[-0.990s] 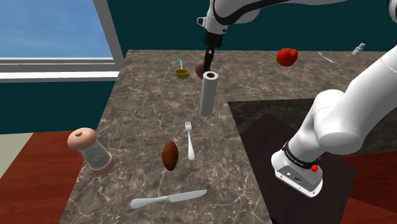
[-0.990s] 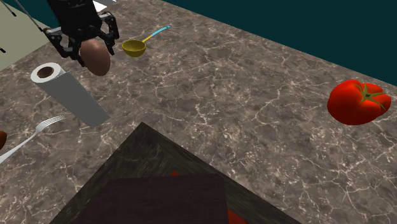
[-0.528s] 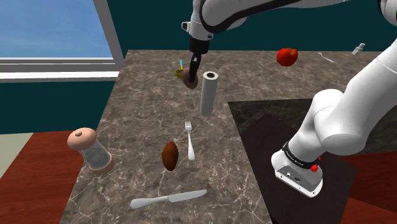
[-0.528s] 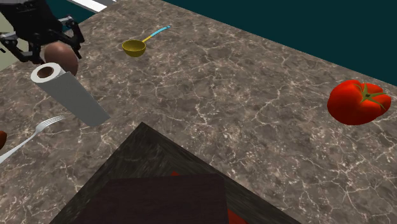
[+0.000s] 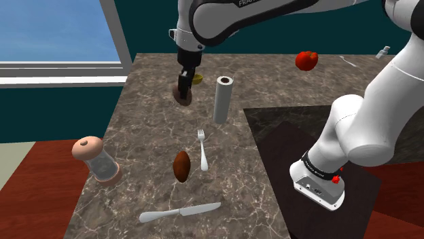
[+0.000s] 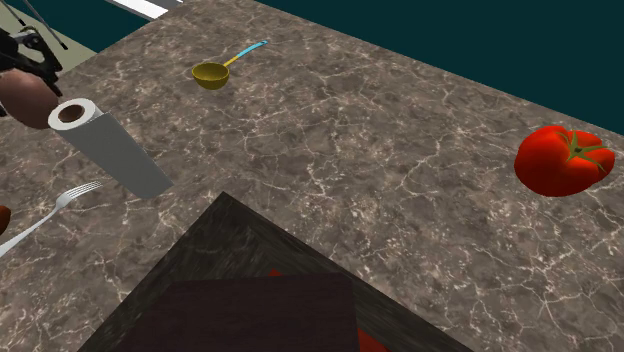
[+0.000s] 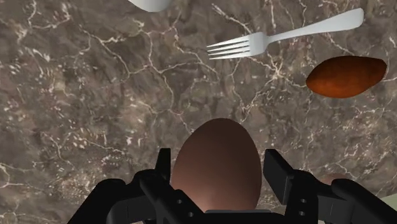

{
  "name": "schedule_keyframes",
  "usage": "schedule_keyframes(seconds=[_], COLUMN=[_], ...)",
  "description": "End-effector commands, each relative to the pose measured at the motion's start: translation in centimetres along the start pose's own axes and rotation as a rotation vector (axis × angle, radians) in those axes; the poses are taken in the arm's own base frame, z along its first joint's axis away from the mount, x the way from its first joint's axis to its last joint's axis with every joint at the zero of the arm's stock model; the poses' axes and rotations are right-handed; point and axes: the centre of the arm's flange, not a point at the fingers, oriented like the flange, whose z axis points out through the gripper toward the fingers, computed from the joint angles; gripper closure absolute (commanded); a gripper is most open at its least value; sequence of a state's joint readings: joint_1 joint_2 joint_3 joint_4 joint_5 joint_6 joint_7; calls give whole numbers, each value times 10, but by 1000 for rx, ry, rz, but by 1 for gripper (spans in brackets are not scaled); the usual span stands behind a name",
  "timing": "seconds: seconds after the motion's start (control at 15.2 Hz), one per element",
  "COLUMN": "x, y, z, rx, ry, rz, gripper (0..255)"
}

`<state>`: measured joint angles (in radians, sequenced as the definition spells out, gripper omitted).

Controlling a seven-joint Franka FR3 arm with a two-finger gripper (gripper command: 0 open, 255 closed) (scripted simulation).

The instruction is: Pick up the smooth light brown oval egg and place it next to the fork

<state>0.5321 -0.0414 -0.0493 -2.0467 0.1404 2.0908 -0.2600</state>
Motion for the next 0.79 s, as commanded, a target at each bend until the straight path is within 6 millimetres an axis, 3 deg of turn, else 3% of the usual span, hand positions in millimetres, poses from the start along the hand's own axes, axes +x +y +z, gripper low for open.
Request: schedule_keyframes(seconds=[0.0, 0.53, 0.73], x=[14, 71, 69], y=[-23, -107, -105], z=[4, 19, 34], rx=[0, 0, 0], ry=[1, 1, 1], rz=[2, 2, 2], gripper=[255, 255, 255])
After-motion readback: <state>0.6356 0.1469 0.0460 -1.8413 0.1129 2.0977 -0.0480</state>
